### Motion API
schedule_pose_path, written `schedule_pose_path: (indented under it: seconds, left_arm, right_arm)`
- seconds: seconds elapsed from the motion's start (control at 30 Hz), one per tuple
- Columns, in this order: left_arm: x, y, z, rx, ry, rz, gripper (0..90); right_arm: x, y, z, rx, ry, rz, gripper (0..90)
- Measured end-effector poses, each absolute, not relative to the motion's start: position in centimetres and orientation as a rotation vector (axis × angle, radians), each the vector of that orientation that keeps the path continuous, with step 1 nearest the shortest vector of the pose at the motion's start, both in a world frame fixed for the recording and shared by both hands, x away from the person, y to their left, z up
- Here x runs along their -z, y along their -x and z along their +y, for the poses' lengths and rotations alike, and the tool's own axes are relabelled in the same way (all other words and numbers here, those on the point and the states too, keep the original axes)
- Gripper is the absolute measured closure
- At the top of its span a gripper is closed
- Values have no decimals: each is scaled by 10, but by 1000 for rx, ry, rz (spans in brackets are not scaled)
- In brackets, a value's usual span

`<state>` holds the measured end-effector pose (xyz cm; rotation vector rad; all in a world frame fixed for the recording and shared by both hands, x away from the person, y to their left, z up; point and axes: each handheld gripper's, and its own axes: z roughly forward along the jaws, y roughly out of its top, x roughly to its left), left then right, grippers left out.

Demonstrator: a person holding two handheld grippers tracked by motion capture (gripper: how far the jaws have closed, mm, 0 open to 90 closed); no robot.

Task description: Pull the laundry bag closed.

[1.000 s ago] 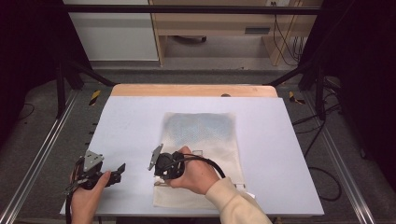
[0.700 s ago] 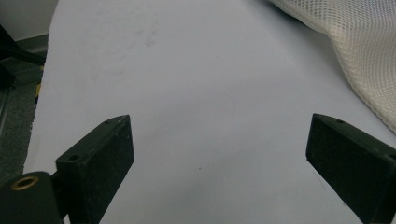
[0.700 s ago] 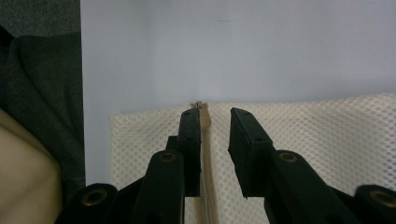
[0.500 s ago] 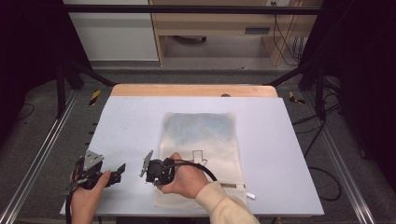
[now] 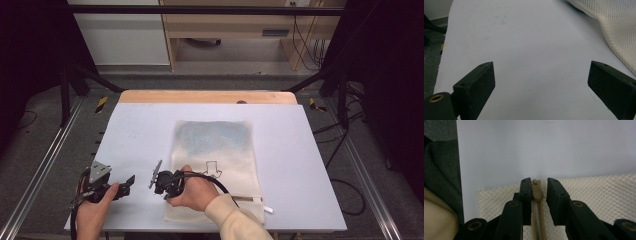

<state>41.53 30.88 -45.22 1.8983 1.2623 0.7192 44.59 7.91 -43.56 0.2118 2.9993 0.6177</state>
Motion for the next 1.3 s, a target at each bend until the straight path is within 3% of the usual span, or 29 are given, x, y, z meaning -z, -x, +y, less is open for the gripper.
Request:
schedule_pose_path:
  seconds: [0.6,0.87,1.3]
  left_arm:
    - [446,-402,304,-640,-1921,1203,94]
    - [444,-384,290,-528,-1985,1105,143]
    - [452,-372,252,-315,-2028,1014,117]
  right_arm:
    - [433,-449,78,-655,-243,3033,815]
    - [423,-450,69,-721,-264,3037,816]
    - [422,-451,69,-735,-263,3027,816]
